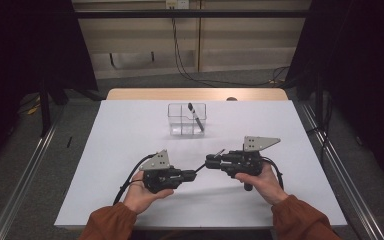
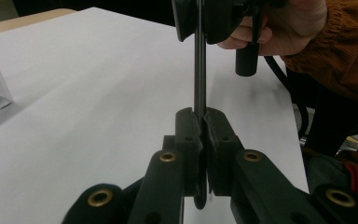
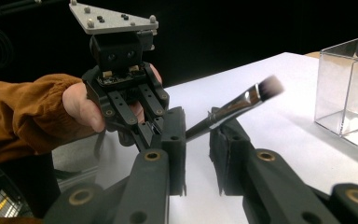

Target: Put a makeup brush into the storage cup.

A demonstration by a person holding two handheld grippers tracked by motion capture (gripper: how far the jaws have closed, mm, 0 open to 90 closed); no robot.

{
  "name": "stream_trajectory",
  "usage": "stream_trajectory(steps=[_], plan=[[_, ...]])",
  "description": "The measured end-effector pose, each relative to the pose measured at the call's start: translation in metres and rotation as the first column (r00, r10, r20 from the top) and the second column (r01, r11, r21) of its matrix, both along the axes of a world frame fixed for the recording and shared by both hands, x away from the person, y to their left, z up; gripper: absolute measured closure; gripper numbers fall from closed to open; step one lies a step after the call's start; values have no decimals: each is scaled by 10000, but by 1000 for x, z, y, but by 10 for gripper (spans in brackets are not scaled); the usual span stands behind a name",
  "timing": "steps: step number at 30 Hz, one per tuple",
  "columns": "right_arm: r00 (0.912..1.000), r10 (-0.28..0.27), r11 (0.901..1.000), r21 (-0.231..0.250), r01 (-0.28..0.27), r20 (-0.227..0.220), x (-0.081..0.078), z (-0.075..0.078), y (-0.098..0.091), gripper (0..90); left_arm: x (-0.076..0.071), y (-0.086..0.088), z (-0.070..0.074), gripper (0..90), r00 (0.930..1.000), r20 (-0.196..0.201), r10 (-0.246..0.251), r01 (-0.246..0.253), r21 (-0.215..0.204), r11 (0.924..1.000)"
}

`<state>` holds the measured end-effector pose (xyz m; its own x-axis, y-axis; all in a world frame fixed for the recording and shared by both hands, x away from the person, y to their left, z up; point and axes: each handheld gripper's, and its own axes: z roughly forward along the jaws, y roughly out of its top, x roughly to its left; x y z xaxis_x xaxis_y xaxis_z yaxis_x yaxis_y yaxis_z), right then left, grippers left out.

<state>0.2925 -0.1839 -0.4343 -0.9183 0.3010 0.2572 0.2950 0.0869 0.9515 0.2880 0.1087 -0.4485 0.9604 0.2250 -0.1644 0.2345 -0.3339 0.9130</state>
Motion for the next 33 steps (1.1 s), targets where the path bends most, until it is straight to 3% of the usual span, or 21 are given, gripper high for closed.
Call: stream_trajectory(steps=[9, 18, 33], plan=[[9987, 314, 9991, 286, -303, -412, 2, -1, 1, 819, 0, -1, -2, 837, 9999, 76, 72, -73, 148, 9999], [9986, 447, 9984, 368, -436, -296, -1, 1, 5, 858, 2, 1, -5, 799, 9994, 172, 298, -300, 88, 9995], [9996, 91, 9986, 521, -77, -274, 1, 4, -2, 860, 1, 4, -4, 667, 9973, 227, 702, -701, -48, 9975]])
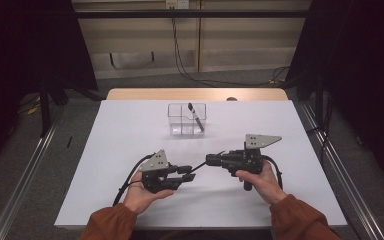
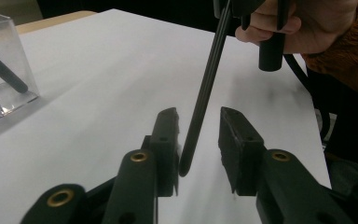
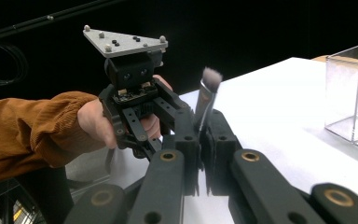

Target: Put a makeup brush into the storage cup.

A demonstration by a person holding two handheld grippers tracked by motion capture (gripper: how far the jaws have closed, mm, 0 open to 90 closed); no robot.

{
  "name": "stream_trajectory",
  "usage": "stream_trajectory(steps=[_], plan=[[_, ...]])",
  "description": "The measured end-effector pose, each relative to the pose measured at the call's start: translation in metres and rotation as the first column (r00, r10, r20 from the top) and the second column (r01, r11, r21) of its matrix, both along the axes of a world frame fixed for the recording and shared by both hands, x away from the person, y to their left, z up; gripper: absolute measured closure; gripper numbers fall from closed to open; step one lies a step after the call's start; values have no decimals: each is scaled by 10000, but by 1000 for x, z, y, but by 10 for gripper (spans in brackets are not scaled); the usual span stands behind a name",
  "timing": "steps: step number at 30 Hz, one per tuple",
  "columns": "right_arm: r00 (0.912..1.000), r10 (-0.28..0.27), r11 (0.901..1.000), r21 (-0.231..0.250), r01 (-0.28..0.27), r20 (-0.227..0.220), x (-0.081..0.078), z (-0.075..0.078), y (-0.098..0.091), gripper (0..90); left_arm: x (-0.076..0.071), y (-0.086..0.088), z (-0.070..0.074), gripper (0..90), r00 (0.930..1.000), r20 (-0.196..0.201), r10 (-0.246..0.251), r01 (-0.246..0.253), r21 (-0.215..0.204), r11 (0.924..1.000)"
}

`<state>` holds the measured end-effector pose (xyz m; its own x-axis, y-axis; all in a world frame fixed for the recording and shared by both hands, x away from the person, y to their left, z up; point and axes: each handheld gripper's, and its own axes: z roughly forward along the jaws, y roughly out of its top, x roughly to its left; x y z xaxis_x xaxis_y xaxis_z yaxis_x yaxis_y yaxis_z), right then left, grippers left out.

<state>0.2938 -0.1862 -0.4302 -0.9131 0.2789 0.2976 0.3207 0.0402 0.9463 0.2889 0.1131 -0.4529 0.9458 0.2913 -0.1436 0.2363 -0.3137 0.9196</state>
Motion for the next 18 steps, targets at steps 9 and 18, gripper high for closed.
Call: stream_trajectory(steps=[9, 18], plan=[[9999, -165, 9999, 3, 165, -31, 1, 3, -7, 860, 0, 2, 2, 506, 9982, 2, 600, -600, -61, 9982], [9996, -250, 9996, -137, 249, -95, 1, 5, -12, 860, 1, 8, 6, 330, 9926, 29, 1215, -1214, -239, 9923]])
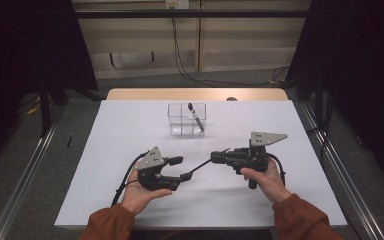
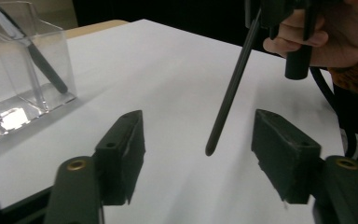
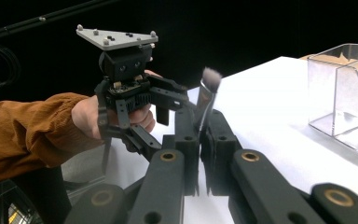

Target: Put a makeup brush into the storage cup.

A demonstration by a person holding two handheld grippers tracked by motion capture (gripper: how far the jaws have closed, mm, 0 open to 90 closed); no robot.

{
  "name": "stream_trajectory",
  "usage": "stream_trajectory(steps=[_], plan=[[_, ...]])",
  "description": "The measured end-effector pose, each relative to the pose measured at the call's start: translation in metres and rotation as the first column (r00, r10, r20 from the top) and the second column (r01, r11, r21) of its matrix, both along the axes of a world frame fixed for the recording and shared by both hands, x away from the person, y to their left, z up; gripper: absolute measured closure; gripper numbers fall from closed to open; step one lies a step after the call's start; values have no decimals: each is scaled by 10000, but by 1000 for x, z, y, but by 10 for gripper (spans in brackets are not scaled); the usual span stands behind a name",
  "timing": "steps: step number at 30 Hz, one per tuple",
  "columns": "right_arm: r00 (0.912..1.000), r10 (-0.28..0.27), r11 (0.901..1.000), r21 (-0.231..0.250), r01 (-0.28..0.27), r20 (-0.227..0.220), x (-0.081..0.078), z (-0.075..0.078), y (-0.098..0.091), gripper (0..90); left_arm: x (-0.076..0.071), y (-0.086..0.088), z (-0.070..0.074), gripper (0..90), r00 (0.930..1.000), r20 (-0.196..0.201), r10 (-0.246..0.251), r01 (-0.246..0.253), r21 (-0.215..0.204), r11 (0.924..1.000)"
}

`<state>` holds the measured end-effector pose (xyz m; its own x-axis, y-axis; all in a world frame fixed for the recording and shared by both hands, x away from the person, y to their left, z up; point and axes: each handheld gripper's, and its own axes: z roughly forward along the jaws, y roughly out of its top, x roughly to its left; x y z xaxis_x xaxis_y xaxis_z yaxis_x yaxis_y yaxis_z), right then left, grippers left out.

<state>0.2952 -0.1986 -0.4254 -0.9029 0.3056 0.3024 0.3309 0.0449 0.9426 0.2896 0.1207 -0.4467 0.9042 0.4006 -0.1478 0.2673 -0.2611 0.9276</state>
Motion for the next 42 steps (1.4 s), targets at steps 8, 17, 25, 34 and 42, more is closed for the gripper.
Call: stream_trajectory(steps=[8, 17, 25, 34, 42], plan=[[9998, -172, 9999, 11, 172, -45, 0, 2, -9, 860, 2, 9, 5, 185, 9975, -80, 707, -708, -167, 9974], [9993, -346, 9994, 38, 346, -146, -2, 6, -17, 860, 0, 21, 11, 68, 9927, -211, 1189, -1199, -549, 9913], [9986, -463, 9983, -365, 453, -273, -2, 8, -25, 860, -6, 37, 18, 35, 9895, -230, 1426, -1439, -756, 9867], [9979, -580, 9940, -948, 549, -305, -1, 11, -31, 860, -13, 67, 21, 23, 9805, 226, 1952, -1932, -711, 9786], [9969, -660, 9893, -1329, 598, -430, 6, 15, -29, 861, -23, 84, 16, 40, 9608, 213, 2764, -2749, -572, 9598]])
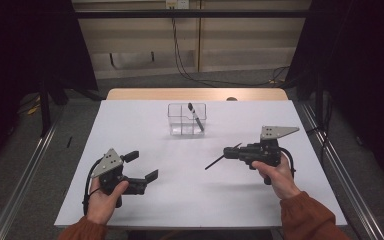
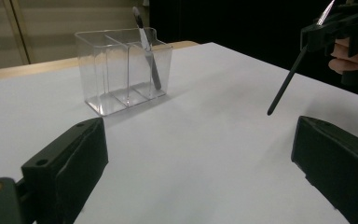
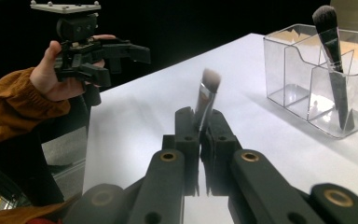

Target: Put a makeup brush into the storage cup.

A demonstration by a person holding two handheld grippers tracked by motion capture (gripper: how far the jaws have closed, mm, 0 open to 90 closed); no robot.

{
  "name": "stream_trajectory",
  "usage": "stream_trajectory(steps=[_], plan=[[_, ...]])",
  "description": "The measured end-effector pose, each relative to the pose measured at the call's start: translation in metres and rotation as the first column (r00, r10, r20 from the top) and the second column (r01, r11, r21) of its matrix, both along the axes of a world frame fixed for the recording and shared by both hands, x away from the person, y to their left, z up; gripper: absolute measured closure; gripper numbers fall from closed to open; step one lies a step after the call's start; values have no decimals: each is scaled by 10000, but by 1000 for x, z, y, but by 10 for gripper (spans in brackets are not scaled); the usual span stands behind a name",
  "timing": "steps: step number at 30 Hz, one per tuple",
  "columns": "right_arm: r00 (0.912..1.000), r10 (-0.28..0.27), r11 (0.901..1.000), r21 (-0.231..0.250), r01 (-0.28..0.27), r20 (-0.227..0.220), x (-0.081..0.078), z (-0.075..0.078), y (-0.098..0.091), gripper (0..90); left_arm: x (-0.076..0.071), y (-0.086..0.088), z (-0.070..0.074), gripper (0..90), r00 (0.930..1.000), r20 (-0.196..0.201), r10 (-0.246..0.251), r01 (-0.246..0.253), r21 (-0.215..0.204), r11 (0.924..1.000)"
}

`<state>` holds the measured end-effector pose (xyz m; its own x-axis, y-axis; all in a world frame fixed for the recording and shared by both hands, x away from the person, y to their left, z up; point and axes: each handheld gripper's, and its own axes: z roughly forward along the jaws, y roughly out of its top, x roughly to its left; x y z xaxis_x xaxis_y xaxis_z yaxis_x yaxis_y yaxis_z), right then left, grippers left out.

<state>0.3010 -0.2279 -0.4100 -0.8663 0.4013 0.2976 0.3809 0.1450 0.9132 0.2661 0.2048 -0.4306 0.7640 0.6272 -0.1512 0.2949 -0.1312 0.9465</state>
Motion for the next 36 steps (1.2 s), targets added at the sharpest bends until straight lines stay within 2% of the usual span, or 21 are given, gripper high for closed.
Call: stream_trajectory(steps=[5, 9, 12, 14, 20, 22, 30, 36], plan=[[9999, -137, 9999, -4, 137, -67, 6, 2, 1, 861, -7, 10, -1, 35, 9995, 190, 252, -250, -81, 9997], [9997, -197, 9998, 0, 197, -124, 10, 3, 1, 861, -9, 17, -6, 33, 9988, 184, 459, -459, -22, 9989], [9996, -239, 9997, -71, 238, -125, 13, 5, 2, 860, -11, 19, -11, 33, 9982, 171, 583, -584, 73, 9983], [9996, -271, 9996, -105, 270, -92, 15, 6, 2, 861, -12, 21, -12, 33, 9986, 83, 530, -529, -103, 9985], [9990, -446, 9984, -353, 444, -47, 21, 11, 0, 861, -13, 30, -13, 33, 9963, 286, 813, -809, -137, 9966], [9988, -495, 9979, -419, 496, 22, 24, 14, -1, 860, -14, 32, -14, 33, 9952, 348, 911, -911, -13, 9958], [9977, -669, 9960, -581, 672, 74, 35, 25, 1, 860, -17, 32, -14, 25, 9948, 470, 908, -912, 67, 9958], [9963, -777, 9955, -522, 795, 361, 41, 36, -1, 861, -17, 33, -15, 25, 9949, 444, 905, -911, 100, 9958]])
